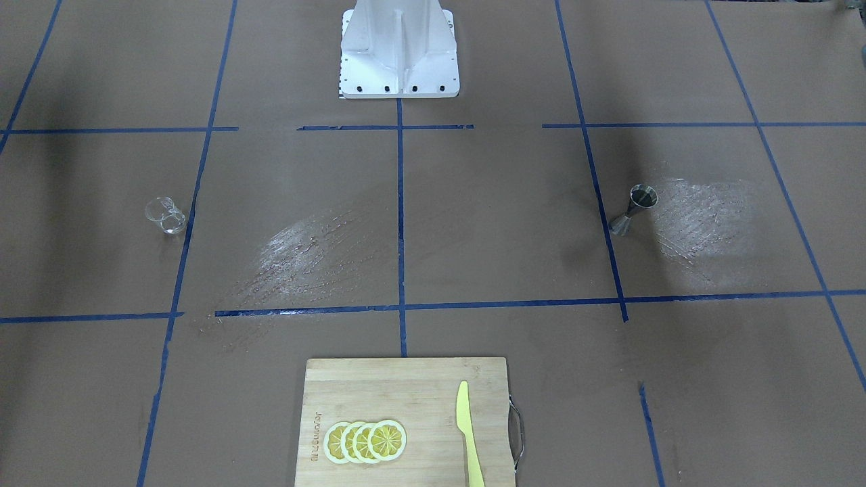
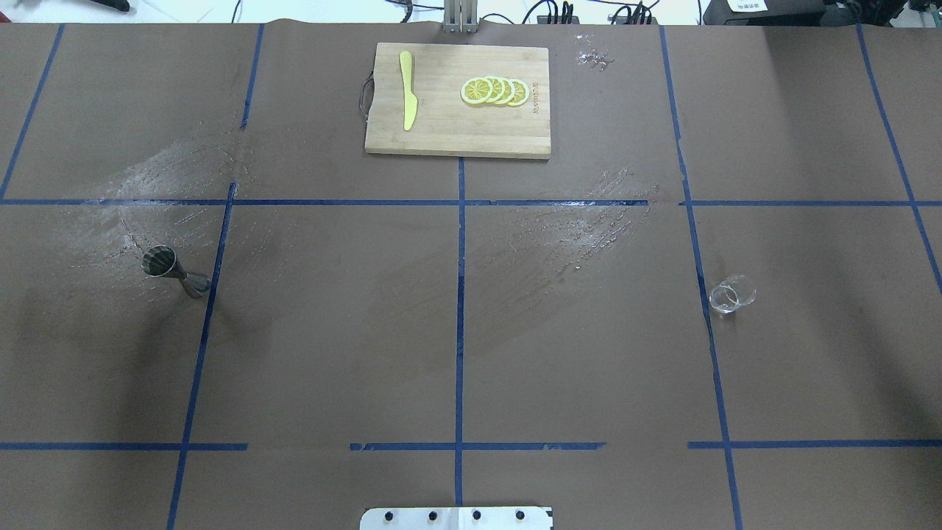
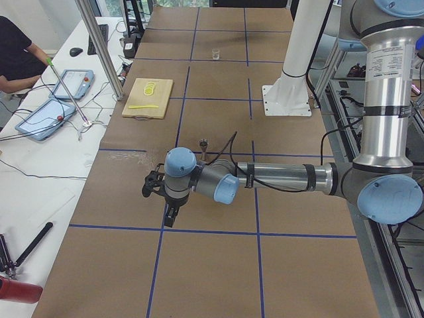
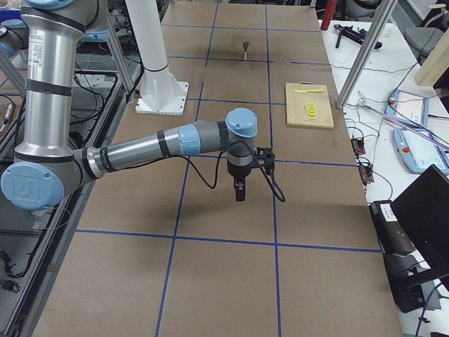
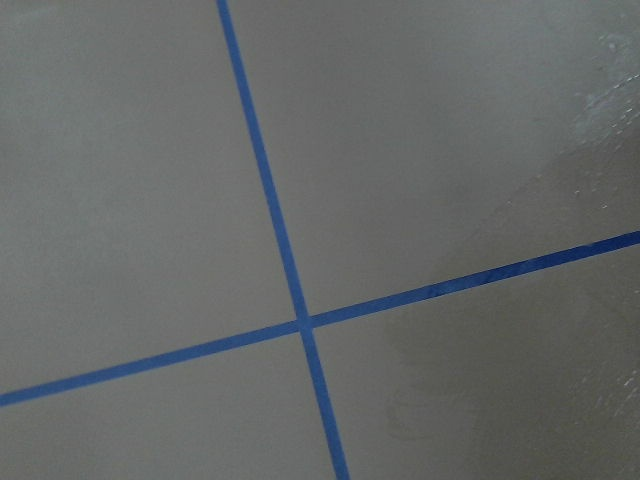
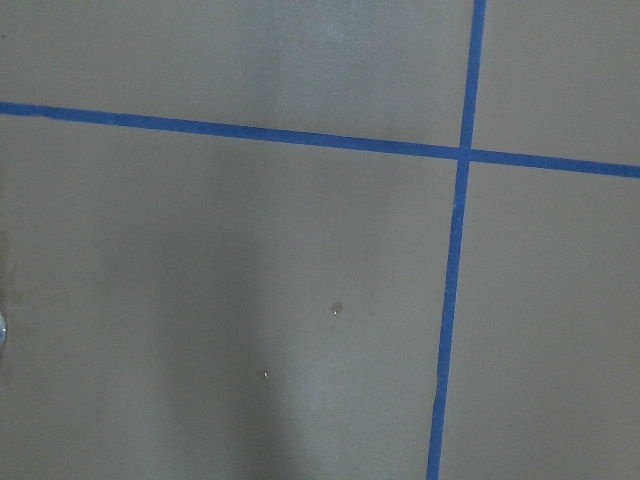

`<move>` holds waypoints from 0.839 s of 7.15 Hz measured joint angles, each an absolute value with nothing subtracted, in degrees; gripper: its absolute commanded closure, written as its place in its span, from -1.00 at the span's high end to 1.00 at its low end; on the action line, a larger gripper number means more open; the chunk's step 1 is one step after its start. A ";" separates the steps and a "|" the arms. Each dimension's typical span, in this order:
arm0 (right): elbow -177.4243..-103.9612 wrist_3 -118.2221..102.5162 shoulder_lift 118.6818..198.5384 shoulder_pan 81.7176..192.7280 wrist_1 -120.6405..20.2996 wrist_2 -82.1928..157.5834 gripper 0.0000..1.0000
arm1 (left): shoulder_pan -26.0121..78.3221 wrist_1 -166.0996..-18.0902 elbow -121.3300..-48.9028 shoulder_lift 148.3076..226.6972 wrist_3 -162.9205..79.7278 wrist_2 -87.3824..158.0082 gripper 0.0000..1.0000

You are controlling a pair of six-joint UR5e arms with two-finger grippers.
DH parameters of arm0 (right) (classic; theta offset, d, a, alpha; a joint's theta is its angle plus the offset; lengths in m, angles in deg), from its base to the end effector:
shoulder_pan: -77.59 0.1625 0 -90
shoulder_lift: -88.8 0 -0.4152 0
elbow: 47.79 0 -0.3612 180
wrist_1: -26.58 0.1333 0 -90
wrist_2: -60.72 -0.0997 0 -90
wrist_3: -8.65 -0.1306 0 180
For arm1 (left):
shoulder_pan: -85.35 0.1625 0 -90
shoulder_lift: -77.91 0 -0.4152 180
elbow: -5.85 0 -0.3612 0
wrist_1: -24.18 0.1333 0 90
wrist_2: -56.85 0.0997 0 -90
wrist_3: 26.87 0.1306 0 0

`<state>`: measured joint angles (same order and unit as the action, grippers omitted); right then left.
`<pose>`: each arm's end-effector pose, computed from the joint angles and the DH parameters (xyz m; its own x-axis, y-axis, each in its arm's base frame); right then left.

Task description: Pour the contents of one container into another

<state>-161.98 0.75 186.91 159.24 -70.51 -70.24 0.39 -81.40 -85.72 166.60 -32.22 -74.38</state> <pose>-0.0113 -0.4050 0.5553 0.7451 -0.0747 0.6628 0.0414 0.9970 0.0658 -0.0054 -0.4767 0.6432 0.7380 0.1549 -0.6567 -0.0158 0.9770 0.2126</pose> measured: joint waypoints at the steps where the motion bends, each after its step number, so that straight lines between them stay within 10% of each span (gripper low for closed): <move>1: -161.34 0.72 186.89 159.85 -70.53 -70.31 1.00 | 0.29 -76.08 -85.33 168.37 -30.39 -74.17 1.00; 6: -158.94 0.91 187.18 162.79 -70.63 -71.70 1.00 | -5.33 -64.13 -83.47 170.91 -15.58 -75.86 1.00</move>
<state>-158.94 0.91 187.18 162.79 -70.63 -71.70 -5.33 -64.13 -83.47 170.91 -15.58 -75.86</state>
